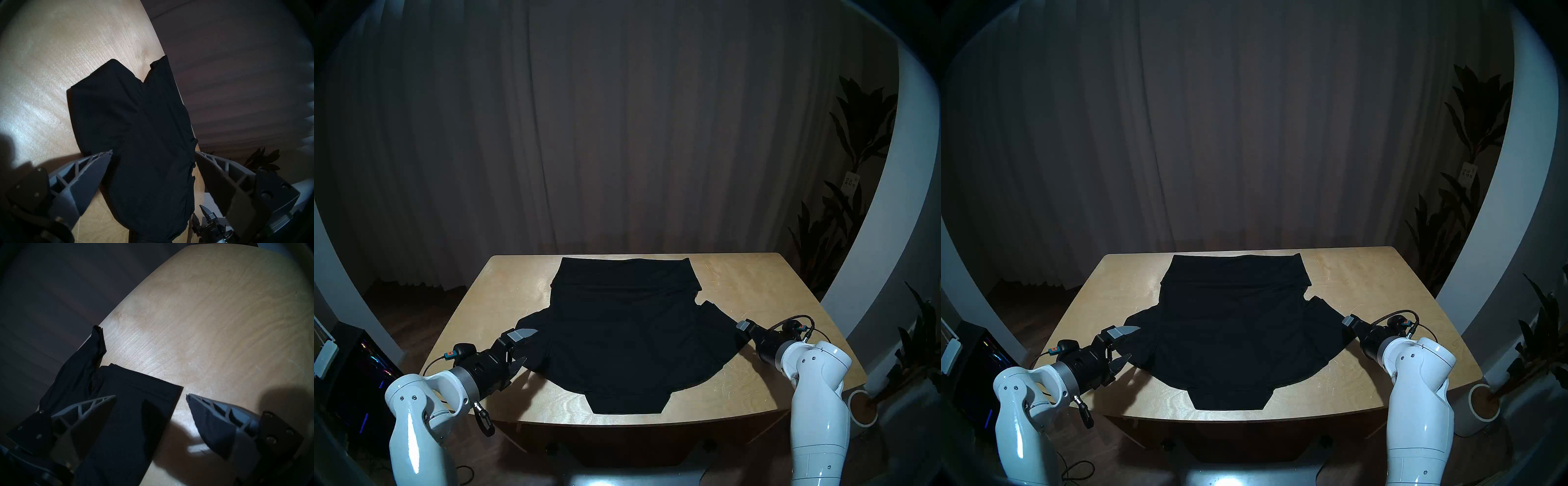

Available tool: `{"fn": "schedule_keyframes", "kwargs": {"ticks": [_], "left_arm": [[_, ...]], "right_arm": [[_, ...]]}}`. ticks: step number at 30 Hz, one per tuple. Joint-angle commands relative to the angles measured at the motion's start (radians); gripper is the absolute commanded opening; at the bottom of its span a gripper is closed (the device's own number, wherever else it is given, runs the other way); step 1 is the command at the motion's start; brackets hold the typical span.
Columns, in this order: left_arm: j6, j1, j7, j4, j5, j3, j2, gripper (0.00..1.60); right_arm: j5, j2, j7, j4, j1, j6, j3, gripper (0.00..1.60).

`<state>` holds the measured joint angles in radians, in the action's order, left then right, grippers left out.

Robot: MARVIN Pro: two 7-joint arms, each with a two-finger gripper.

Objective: Fold the shirt by bringing both sleeves in and then folding it in half

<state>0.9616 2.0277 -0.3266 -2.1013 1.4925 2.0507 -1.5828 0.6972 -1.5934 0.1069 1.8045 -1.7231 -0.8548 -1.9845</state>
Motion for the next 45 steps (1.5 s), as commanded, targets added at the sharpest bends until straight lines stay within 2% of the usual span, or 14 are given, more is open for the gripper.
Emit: {"fn": "schedule_keyframes", "kwargs": {"ticks": [1, 13, 16, 19, 20, 25, 28, 29, 30, 33, 35, 36, 40, 45], "left_arm": [[-0.008, 0.013, -0.01, -0.046, 0.002, 0.006, -0.015, 1.6], [-0.019, 0.021, -0.032, -0.066, 0.003, 0.016, -0.032, 1.6], [-0.021, 0.02, -0.033, -0.066, 0.002, 0.017, -0.032, 1.6], [-0.023, 0.018, -0.031, -0.065, 0.002, 0.019, -0.033, 1.6], [-0.023, 0.018, -0.031, -0.064, 0.001, 0.019, -0.033, 1.6], [-0.026, 0.018, -0.029, -0.06, 0.0, 0.02, -0.036, 1.6], [-0.029, 0.02, -0.028, -0.06, -0.001, 0.02, -0.039, 1.6], [-0.031, 0.022, -0.026, -0.06, -0.001, 0.02, -0.041, 1.6], [-0.032, 0.023, -0.024, -0.06, -0.002, 0.021, -0.041, 1.6], [-0.038, 0.029, -0.019, -0.063, -0.008, 0.021, -0.046, 1.6], [-0.043, 0.035, -0.015, -0.066, -0.012, 0.021, -0.05, 1.6], [-0.045, 0.037, -0.012, -0.067, -0.014, 0.021, -0.051, 1.6], [-0.057, 0.05, 0.007, -0.072, -0.028, 0.019, -0.059, 1.6], [-0.069, 0.065, 0.029, -0.078, -0.046, 0.019, -0.068, 1.6]], "right_arm": [[-0.017, -0.005, 0.03, -0.076, 0.043, -0.008, 0.031, 1.6], [-0.036, -0.01, 0.026, -0.132, 0.064, -0.012, 0.075, 1.6], [-0.04, -0.013, 0.026, -0.134, 0.065, -0.016, 0.083, 1.33], [-0.042, -0.01, 0.022, -0.128, 0.063, -0.024, 0.089, 1.35], [-0.043, -0.009, 0.021, -0.127, 0.061, -0.026, 0.09, 1.25], [-0.048, 0.006, 0.006, -0.123, 0.052, -0.037, 0.102, 1.1], [-0.052, 0.013, -0.003, -0.122, 0.046, -0.038, 0.111, 0.8], [-0.051, 0.015, -0.007, -0.12, 0.045, -0.041, 0.114, 0.8], [-0.052, 0.018, -0.01, -0.118, 0.043, -0.041, 0.117, 0.68], [-0.053, 0.022, -0.015, -0.113, 0.04, -0.041, 0.122, 0.55], [-0.052, 0.023, -0.02, -0.112, 0.04, -0.036, 0.123, 0.33], [-0.049, 0.022, -0.024, -0.111, 0.04, -0.032, 0.12, 0.01], [-0.032, 0.022, -0.054, -0.086, 0.032, -0.019, 0.111, 0.0], [-0.03, 0.032, -0.096, -0.044, 0.018, 0.0, 0.136, 0.0]]}}
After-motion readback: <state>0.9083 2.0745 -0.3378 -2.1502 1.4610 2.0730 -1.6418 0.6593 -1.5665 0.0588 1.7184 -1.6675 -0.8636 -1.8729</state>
